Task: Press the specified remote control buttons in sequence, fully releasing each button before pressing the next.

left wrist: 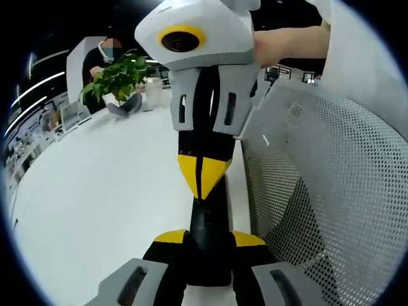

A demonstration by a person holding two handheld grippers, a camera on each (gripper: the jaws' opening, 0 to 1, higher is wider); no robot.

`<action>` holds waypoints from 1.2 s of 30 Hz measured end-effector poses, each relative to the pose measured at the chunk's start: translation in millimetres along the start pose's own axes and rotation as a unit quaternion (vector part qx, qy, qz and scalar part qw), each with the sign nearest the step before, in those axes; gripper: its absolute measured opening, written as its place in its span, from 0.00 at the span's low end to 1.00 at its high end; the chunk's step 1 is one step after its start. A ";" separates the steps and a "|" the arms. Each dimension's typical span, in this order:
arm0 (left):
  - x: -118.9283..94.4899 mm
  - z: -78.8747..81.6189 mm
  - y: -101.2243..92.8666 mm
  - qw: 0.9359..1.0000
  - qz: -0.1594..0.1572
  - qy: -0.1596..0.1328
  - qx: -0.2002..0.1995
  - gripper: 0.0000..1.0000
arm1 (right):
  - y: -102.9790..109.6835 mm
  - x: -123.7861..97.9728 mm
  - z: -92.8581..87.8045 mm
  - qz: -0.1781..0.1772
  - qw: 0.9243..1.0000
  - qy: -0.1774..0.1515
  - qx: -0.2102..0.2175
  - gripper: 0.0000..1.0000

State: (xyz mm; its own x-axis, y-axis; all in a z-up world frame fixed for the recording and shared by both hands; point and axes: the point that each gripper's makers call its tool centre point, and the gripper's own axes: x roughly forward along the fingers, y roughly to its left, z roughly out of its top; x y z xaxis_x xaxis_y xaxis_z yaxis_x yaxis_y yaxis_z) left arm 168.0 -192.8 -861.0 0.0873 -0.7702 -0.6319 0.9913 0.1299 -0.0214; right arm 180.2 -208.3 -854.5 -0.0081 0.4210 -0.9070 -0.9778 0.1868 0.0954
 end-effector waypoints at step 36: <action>0.1 0.0 0.7 1.000 0.000 -0.001 -0.001 0.25 | -4.6 8.3 2.3 0.016 0.995 0.068 0.074 0.00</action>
State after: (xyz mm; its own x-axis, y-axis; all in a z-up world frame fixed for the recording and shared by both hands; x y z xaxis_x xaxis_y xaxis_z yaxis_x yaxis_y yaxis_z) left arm 168.8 -192.8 -861.1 0.0878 -0.7708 -0.6310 0.9911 0.1311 -0.0222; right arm 185.1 -203.6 -861.6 -0.0768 0.3073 -0.9485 -0.9352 0.3077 0.1754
